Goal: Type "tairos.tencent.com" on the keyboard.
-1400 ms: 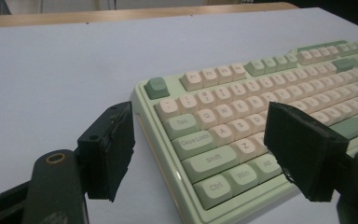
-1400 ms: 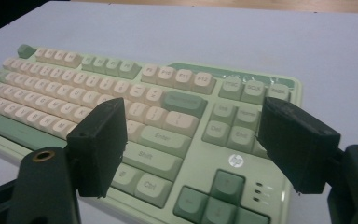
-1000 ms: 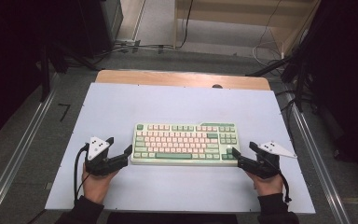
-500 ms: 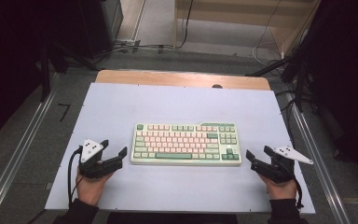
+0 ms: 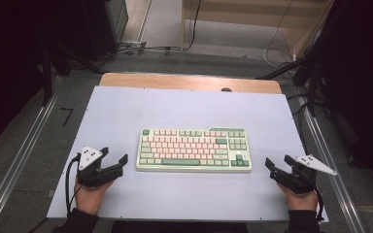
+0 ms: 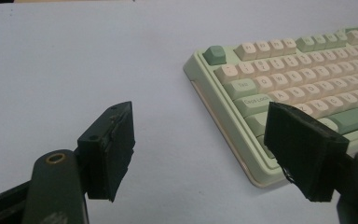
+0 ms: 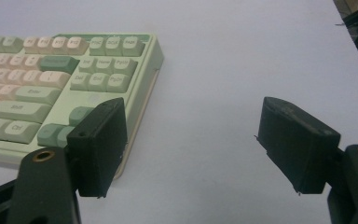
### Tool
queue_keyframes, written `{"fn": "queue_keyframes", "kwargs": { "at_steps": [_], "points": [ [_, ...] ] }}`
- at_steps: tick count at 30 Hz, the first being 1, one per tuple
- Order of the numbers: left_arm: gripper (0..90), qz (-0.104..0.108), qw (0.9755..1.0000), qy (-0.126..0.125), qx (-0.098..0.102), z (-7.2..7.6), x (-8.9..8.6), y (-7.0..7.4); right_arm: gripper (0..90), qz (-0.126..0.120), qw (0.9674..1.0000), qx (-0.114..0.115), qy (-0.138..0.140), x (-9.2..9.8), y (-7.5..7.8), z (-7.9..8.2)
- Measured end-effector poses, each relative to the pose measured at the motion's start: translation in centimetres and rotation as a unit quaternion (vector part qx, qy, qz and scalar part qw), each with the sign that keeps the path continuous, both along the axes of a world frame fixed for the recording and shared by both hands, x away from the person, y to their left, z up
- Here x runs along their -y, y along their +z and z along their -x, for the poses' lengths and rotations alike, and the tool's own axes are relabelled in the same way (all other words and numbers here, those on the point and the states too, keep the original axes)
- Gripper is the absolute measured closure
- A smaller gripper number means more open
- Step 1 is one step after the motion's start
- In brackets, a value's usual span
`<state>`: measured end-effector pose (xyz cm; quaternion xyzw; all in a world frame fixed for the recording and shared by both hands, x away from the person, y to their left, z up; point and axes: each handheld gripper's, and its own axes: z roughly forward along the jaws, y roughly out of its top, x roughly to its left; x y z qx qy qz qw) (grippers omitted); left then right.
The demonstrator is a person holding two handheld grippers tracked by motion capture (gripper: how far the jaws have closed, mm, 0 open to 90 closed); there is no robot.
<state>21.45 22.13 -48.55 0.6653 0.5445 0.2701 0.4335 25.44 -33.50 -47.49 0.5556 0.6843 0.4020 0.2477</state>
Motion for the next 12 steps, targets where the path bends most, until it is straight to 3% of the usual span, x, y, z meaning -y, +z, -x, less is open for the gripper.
{"fn": "queue_keyframes", "kwargs": {
  "at_steps": [12],
  "points": [
    [24.7,0.003,0.9999,0.01,-0.008,0.1,-0.5,-0.3,18.0,-0.005,0.9993,-0.018,-0.031,1.6,-0.7,-0.2]
  ]
}}
